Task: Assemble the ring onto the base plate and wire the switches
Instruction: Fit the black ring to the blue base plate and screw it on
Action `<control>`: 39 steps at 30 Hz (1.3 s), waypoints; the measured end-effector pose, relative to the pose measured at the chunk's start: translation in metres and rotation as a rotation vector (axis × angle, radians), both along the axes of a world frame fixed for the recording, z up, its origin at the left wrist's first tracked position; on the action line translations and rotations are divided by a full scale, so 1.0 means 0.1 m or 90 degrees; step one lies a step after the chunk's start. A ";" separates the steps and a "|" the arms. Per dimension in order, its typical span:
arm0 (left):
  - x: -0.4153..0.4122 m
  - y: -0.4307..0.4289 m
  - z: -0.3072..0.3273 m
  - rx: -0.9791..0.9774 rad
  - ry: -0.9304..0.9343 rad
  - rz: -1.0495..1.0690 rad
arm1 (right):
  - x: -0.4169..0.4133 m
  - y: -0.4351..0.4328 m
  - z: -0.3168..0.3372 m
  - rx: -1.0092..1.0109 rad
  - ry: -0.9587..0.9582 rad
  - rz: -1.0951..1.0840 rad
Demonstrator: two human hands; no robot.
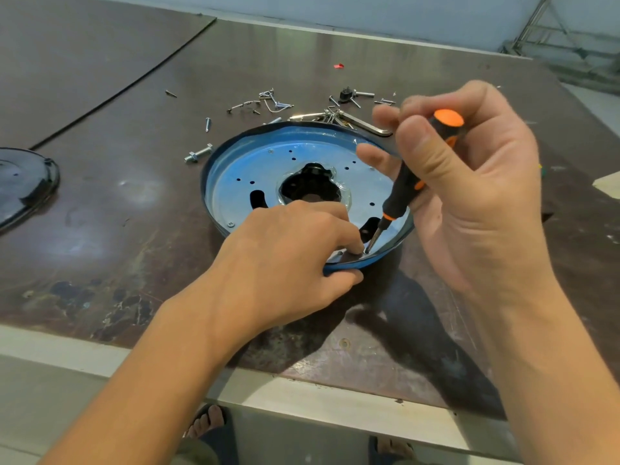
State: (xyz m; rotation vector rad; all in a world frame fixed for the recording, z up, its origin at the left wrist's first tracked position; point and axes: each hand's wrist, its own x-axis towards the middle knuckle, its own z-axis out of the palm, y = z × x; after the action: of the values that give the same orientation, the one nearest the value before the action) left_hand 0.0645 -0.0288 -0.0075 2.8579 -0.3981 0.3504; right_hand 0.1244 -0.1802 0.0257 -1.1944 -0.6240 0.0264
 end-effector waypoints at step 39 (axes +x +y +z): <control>0.00 -0.01 -0.01 0.009 0.001 0.008 | 0.02 0.01 0.03 0.014 0.004 0.015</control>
State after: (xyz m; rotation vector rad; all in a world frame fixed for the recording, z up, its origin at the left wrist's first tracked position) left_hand 0.0649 -0.0299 -0.0089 2.8751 -0.3829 0.3499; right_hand 0.1267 -0.1791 0.0289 -1.1653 -0.6318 0.0428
